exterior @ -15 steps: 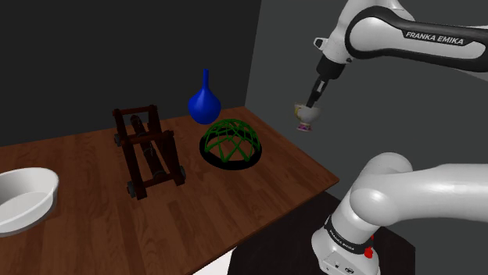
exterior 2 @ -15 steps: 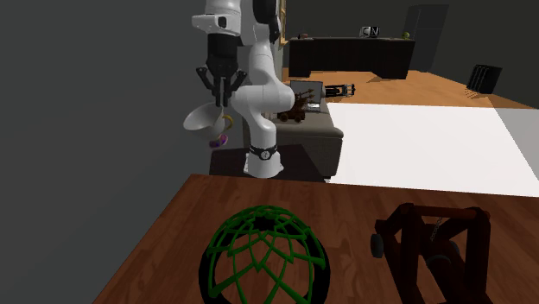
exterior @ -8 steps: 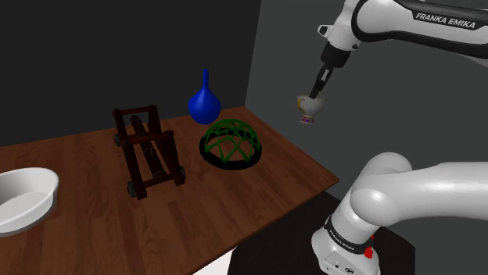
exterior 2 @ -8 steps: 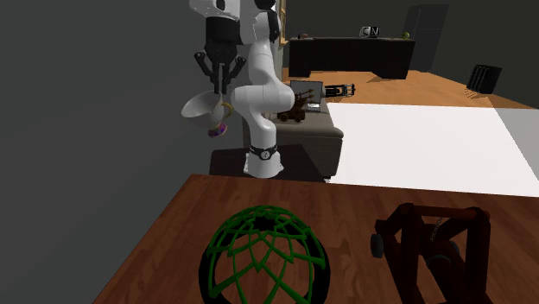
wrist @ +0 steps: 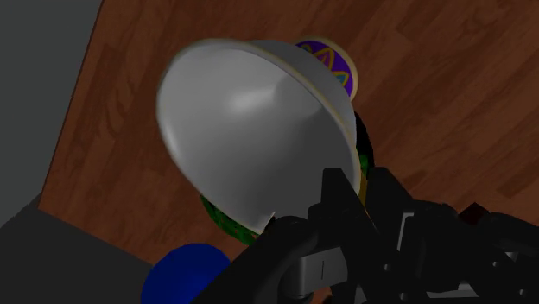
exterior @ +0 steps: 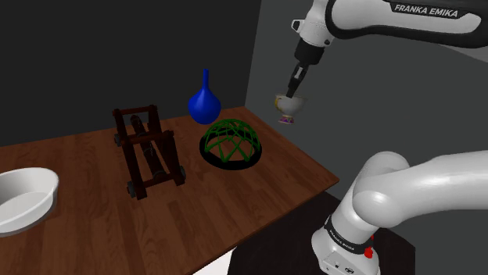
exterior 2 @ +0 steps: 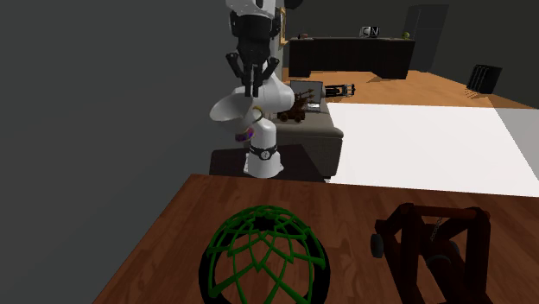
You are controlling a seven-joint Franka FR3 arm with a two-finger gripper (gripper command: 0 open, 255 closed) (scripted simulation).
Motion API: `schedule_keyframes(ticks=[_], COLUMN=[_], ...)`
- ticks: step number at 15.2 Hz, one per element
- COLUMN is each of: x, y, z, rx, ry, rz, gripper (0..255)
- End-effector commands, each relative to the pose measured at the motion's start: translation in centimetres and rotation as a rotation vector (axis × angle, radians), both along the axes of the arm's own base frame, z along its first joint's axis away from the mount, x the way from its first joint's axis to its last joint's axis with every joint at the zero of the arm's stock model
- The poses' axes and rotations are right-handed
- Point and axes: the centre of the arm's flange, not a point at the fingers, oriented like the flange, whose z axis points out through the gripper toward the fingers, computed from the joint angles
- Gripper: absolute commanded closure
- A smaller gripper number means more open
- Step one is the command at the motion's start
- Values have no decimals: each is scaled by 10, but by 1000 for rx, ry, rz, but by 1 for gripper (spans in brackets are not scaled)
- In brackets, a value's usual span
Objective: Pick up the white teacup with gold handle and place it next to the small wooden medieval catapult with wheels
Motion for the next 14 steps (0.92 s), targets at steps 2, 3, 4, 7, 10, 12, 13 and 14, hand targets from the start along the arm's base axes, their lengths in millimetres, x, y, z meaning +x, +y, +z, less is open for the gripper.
schedule_keyframes(ticks=[2, 3, 4, 7, 10, 12, 13, 14], x=[18, 25, 32, 52, 73, 87, 94, 101], y=[33, 45, 56, 89, 123, 146, 157, 168], z=[2, 2, 2, 2, 2, 2, 2, 2], rx=[1, 1, 1, 1, 1, 1, 1, 1], ry=[-1, -1, -1, -1, -1, -1, -1, -1], rz=[-1, -1, -1, -1, -1, -1, -1, -1], gripper=[255, 255, 255, 255, 255, 255, 255, 255])
